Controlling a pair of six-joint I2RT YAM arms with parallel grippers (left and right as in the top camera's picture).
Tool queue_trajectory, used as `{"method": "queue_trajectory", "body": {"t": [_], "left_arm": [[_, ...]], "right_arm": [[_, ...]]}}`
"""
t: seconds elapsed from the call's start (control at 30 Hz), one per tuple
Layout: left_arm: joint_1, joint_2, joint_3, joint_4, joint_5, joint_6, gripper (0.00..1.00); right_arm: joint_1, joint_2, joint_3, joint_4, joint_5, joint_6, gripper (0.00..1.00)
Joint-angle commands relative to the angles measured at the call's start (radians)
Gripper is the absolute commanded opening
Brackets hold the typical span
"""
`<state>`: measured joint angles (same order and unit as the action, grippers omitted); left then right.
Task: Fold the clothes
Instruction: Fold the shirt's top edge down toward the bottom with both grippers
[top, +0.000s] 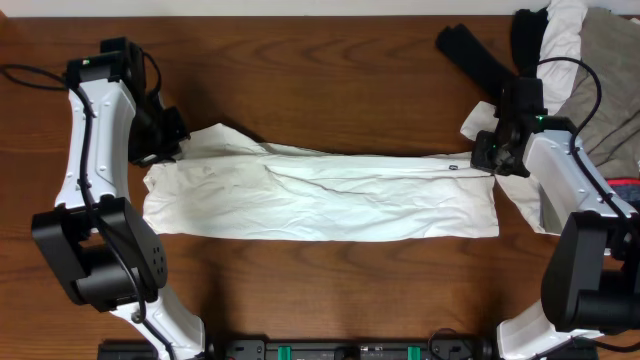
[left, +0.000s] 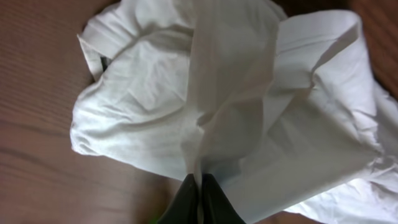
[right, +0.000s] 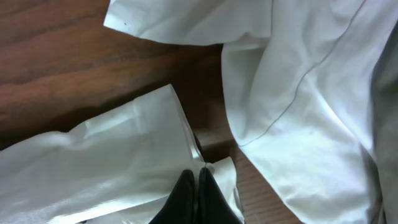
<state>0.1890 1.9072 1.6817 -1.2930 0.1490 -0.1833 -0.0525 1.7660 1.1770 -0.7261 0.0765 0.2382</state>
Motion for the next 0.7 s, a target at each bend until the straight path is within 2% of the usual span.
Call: {"method": "queue_trajectory", "body": {"t": [0.0,0.17,0.67], "left_arm": [[0.005,-0.009,-0.037,-0.015,-0.034,-0.001,0.06],[0.005,-0.008,-0.089,-0.011,-0.068,-0.001,0.06],[0.005,-0.008,-0.141,-0.016,-0.102,-0.001,0.06]], "right_arm": [[-0.010,-0.014,0.006,-0.012,0.024,0.008,0.03],[-0.010,-0.014,0.006,-0.050,0.024,0.008,0.12],[-0.010,-0.014,0.006,-0.060,-0.020,-0.010,0.15]]}}
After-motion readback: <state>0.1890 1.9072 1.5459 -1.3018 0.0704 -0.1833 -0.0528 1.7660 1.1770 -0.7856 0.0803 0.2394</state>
